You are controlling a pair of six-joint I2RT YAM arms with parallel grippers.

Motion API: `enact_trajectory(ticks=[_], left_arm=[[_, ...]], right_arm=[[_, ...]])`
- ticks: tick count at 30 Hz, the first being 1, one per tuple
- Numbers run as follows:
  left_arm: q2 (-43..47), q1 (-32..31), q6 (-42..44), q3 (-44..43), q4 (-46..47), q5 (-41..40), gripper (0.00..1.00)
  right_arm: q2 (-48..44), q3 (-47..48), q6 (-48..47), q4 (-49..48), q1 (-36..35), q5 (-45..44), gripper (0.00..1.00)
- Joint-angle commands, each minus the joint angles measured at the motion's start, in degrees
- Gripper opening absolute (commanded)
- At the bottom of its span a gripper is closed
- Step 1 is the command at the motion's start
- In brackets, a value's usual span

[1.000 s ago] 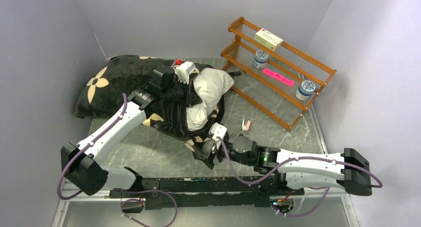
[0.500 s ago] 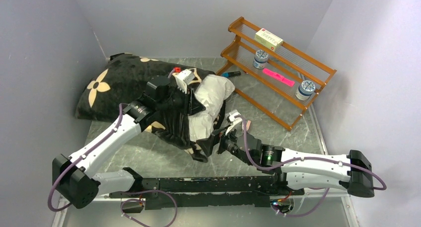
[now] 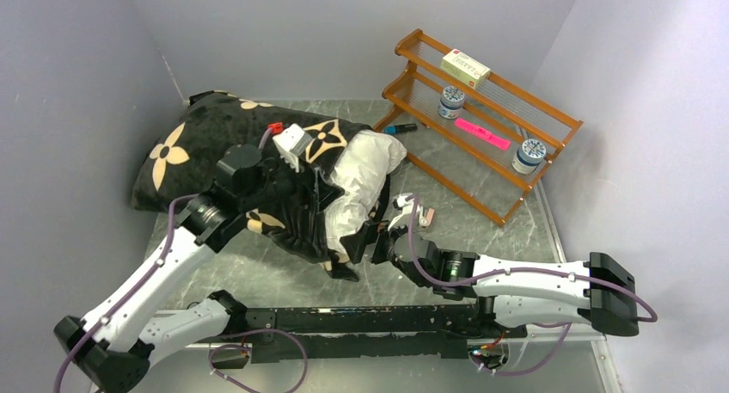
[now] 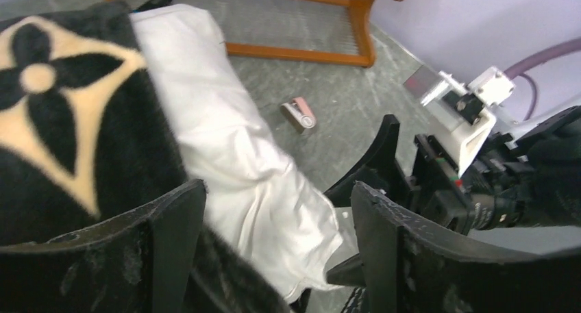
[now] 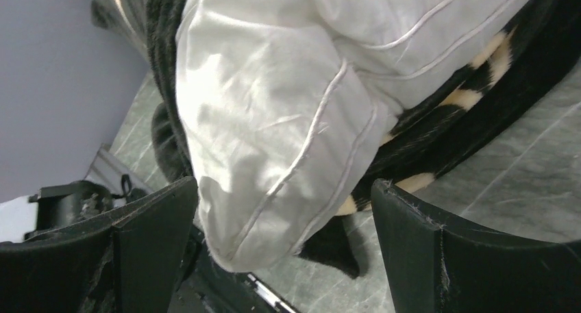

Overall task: Remove the pillowcase from the pillow
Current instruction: Remove the pillow from the pillowcase.

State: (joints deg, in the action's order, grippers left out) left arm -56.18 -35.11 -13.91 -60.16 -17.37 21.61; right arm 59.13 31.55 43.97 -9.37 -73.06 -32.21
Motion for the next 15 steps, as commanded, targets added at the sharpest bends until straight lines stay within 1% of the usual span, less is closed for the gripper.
enact_trajectory(ticks=[1,4,8,9,11,15], left_arm=[[6.13,-0.04,3.96,3.12,-6.28,-7.25,0.85],[10.03,-0.04,5.52,5.37,-11.05,-9.67,0.88],[14.88,0.00,6.44,7.66,-15.22,-11.20,0.91],[16.39,-0.11,5.40,8.29,-15.21,-12.03,0.93],[19.26,-0.13,3.90,10.23,-13.04,-11.05,0.96],[21.06,-0.13,-0.13,13.81,-10.78,-11.48,0.96]], right_arm=[[-0.30,-0.52,3.10,-2.78,0.19,5.62,1.00],[2.45,-0.20,3.66,-5.39,0.27,8.17,1.00],[5.99,0.75,4.30,-8.37,0.90,8.38,1.00],[6.79,0.84,4.35,-9.06,1.28,7.73,1.00],[8.02,0.60,5.47,-10.73,2.99,8.31,1.00],[9.87,-0.02,6.36,-15.22,7.44,13.05,0.96]])
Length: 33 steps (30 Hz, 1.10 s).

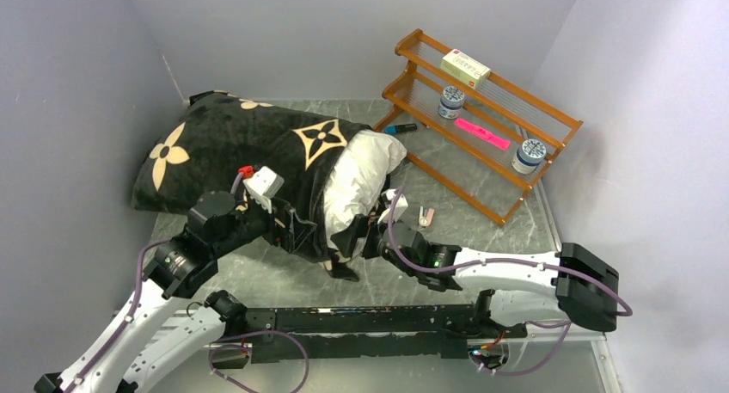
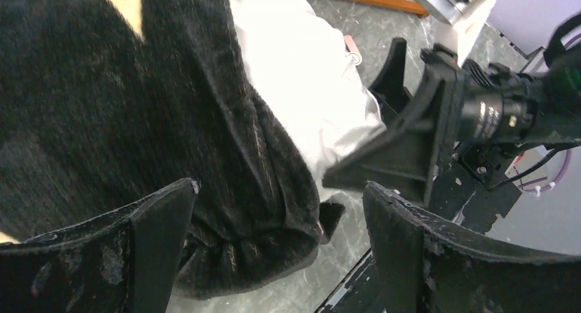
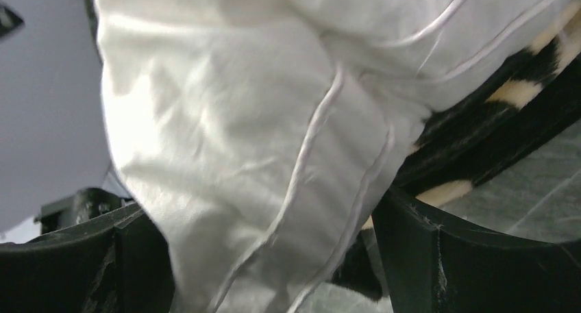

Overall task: Remove the pillowcase from the pillow
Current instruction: Remove the pillow from the pillowcase.

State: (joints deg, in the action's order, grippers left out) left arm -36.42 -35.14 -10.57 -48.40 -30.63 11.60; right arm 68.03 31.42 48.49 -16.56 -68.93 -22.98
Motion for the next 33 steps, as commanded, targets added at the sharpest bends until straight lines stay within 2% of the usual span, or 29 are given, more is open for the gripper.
enact_trajectory(ticks=[1,7,9,12,15,16,17,26,33], left_arm=[[0.96,-0.11,-4.13,2.43,2.68,-1.53,0.96],[-0.84,-0.11,-10.73,5.95,4.92,-1.95,0.96],[-1.09,-0.11,-11.77,6.39,4.61,-2.29,0.96],[-0.57,-0.11,-12.70,7.35,3.58,-3.24,0.96],[-0.20,-0.11,-13.28,8.00,2.64,-3.97,0.97],[-0.27,-0.11,-13.52,8.10,2.45,-4.07,0.97],[-0.63,-0.11,-13.82,8.14,2.17,-4.35,0.96],[-3.63,-0.71,-15.98,6.06,0.22,-5.37,0.97],[-4.93,-4.42,-18.96,6.21,0.10,-9.42,0.96]], right_arm=[[1.45,0.36,1.61,-8.68,3.94,4.80,0.95],[3.92,2.29,1.17,-11.74,5.86,10.92,0.87],[4.54,2.41,1.29,-12.62,6.26,12.64,0.79],[3.84,2.61,0.96,-13.24,7.72,14.36,0.53],[2.49,4.17,-1.24,-12.13,10.49,16.50,0.20],[2.24,5.33,-2.40,-11.06,11.28,16.97,0.06],[1.89,6.50,-3.51,-9.74,11.95,17.02,0.00],[1.14,11.27,-8.59,-6.62,14.11,17.44,0.00],[3.33,14.63,-9.34,-7.91,15.46,19.87,0.00]])
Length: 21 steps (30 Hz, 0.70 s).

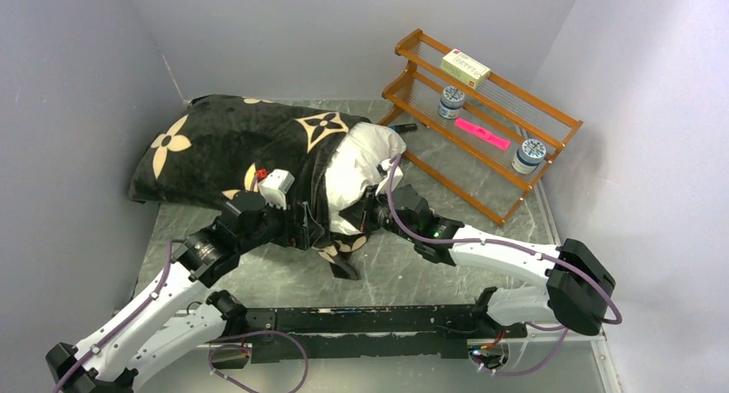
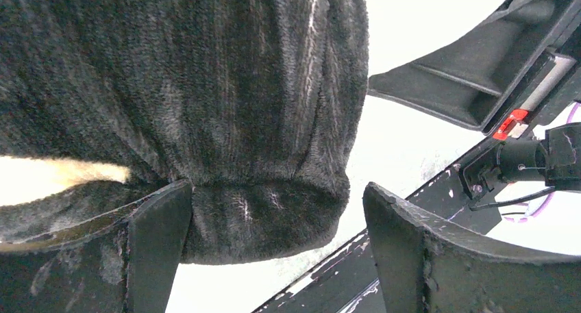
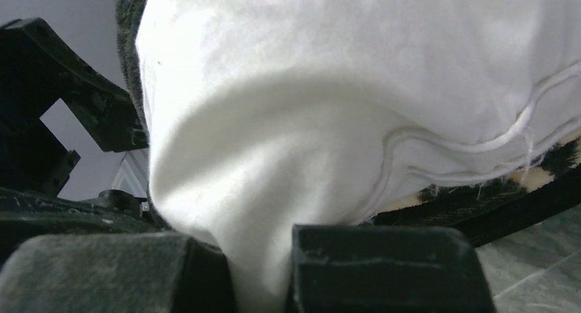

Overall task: Remove the pillowcase from the pillow
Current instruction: Remove the pillow from the pillowcase.

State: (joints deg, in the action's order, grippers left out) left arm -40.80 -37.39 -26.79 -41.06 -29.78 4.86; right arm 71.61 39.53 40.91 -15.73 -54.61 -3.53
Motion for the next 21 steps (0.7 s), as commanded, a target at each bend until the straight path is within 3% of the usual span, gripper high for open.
enact_trajectory(ticks=[1,5,13,17,20,21], left_arm=[[-1.09,-2.82,-3.01,-1.09,-0.54,-2.98,0.97],[-4.28,-7.89,-4.96,-0.41,1.44,-4.63,0.97],[-10.01,-15.07,-10.62,1.02,2.12,-22.35,0.94],[-12.81,-15.40,-11.10,1.47,3.66,-26.41,0.77],[-14.82,-15.50,-11.26,2.19,4.89,-27.26,0.51],[-15.30,-15.49,-11.33,2.43,4.83,-27.73,0.37]], right_arm=[[0.09,7.05,-1.92,-8.85,1.31,0.65,0.00],[1.10,8.72,-1.82,-9.36,2.07,1.36,0.00],[1.34,9.72,-0.53,-10.51,2.42,3.25,0.00],[0.23,9.34,-0.13,-9.36,2.79,3.24,0.00],[-1.31,9.61,-0.08,-7.85,3.37,3.24,0.00],[-2.09,9.94,0.07,-7.22,3.74,4.45,0.00]])
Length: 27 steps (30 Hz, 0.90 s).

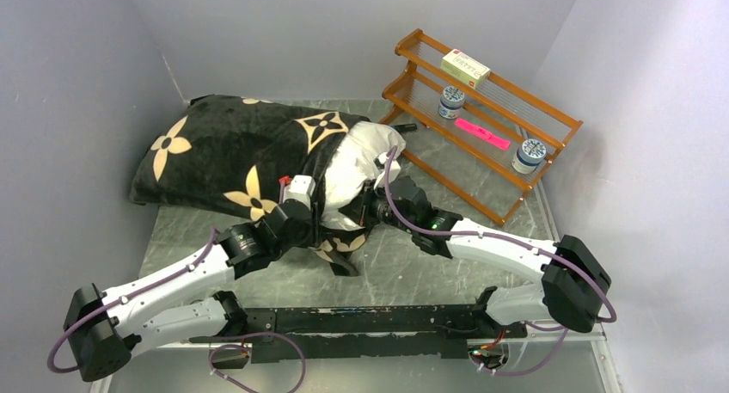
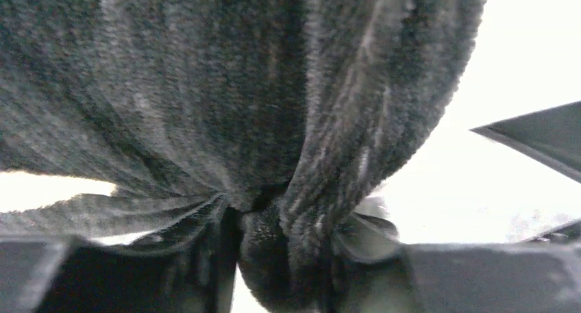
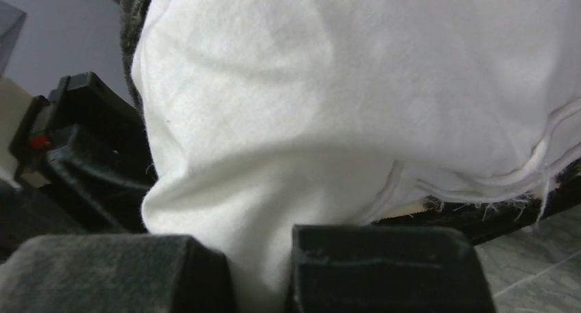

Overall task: Remove the pillowcase from the pillow
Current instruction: Remove the pillow from the pillowcase.

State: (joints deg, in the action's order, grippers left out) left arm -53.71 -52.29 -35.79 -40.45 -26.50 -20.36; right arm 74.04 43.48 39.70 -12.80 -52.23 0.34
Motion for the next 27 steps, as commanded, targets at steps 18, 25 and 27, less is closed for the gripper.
enact_trajectory(ticks=[18,25,27], left_arm=[[-2.71,7.60,-7.42,6.08,-2.53,-22.47,0.05],[-2.83,17.91,-9.95,6.44,-1.63,-22.21,0.05],[-2.19,19.11,-11.17,6.35,-1.66,-22.88,0.05]], right_arm=[[-16.20,19.13,-4.99,6.41,8.84,3.35,0.00],[-20.34,23.19,-8.44,11.99,9.75,0.40,0.00],[-21.22,24.52,-9.28,14.22,9.75,-0.22,0.00]])
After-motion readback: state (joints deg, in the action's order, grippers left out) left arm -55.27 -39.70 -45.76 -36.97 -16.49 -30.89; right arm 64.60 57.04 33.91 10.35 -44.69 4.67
